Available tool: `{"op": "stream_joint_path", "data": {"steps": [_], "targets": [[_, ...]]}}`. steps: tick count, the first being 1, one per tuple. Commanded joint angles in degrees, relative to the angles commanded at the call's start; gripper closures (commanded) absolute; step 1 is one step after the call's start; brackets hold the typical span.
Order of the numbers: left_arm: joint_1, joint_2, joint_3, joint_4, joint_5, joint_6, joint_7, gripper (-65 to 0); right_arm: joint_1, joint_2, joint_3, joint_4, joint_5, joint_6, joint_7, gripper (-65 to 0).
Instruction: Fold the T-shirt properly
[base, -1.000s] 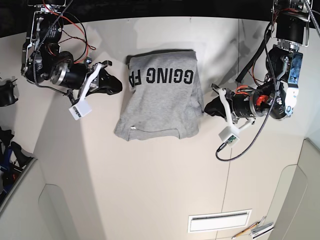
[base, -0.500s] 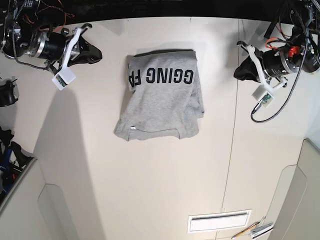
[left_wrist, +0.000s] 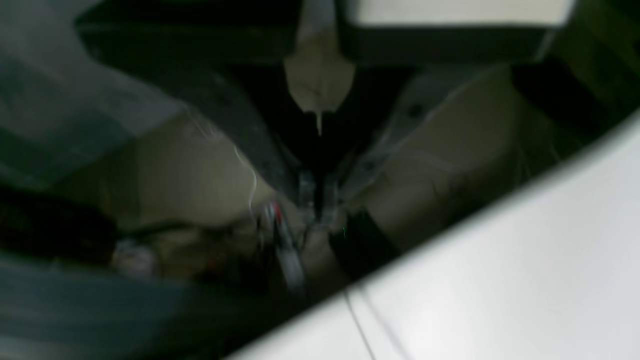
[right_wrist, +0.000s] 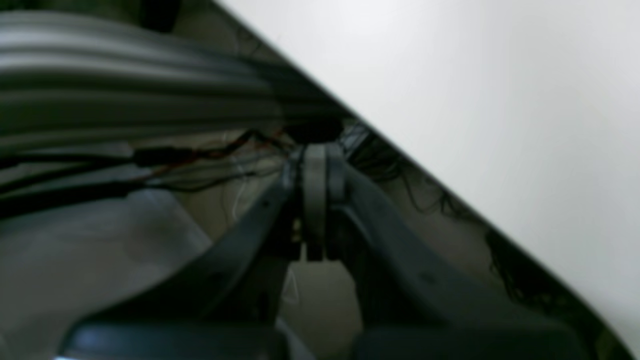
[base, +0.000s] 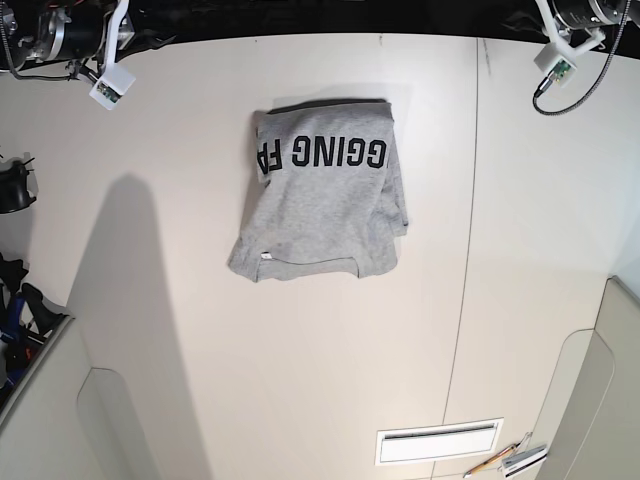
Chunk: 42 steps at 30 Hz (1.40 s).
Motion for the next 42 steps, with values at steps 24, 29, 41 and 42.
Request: {"op": "stream_joint_path", "data": {"steps": [24, 29, 41, 42], "targets": [[2.84, -6.34, 32.96, -32.22, 29.24, 8.95, -8.5, 0.0, -13.7, 4.52, -14.91, -12.39, -10.62, -1.01, 4.55, 0.0], [-9.97, -6.23, 45.35, -51.12, 29.22, 8.93, -18.84, 0.0, -7.52, 4.5, -28.7, -22.67, -17.09, -2.45, 7.37, 0.0], [-35.28, 4.57, 72.11, -81.05, 29.2, 12.45, -22.62, 0.0, 3.78, -2.29, -39.26, -47.82, -31.52, -2.54, 21.59, 0.0], [-36.87, 5.53, 72.96, -82.68, 29.2, 13.28, -22.77, 0.0, 4.31, -2.69, -39.28, -48.76, -31.52, -2.51, 22.77, 0.0]]}}
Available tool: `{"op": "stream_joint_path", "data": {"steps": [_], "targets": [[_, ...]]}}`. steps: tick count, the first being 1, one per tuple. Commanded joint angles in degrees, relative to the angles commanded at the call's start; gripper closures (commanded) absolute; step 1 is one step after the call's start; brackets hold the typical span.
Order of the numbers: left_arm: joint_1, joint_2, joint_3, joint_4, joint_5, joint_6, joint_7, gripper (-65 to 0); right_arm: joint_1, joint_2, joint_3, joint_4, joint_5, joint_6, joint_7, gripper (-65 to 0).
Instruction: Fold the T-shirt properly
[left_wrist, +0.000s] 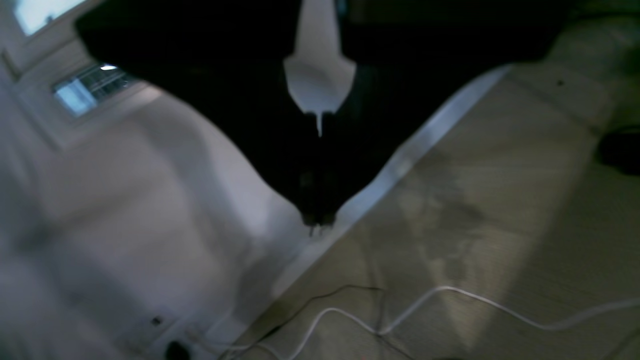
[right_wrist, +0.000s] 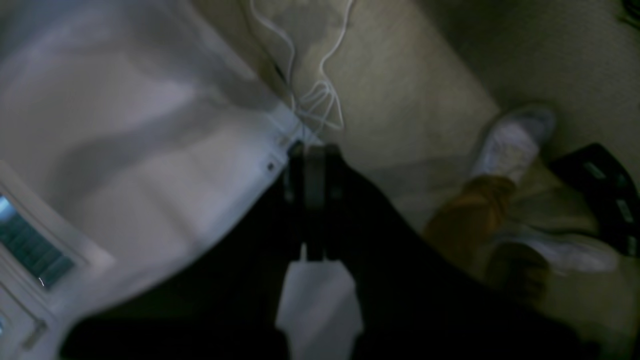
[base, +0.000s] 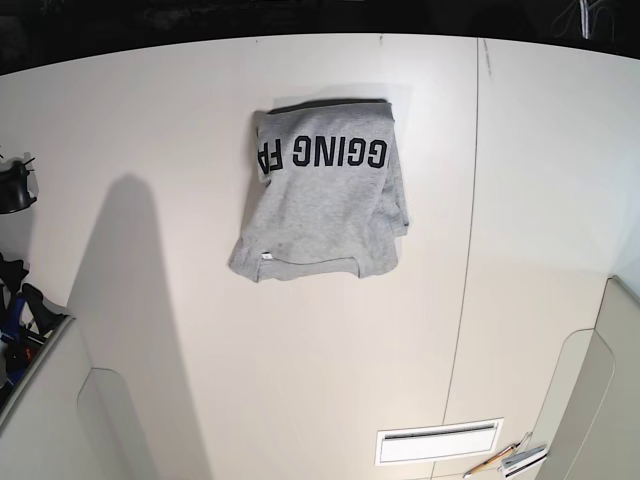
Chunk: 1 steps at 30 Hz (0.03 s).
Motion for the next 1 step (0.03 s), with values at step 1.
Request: {"op": "stream_joint_path", "data": {"steps": [1], "targets": [[-1.29, 0.85, 0.26, -1.4, -0.02, 0.94, -0.24, 0.0, 0.72, -0.46, 0.0, -0.55, 0.02, 0.13, 0.13, 0.0]]}}
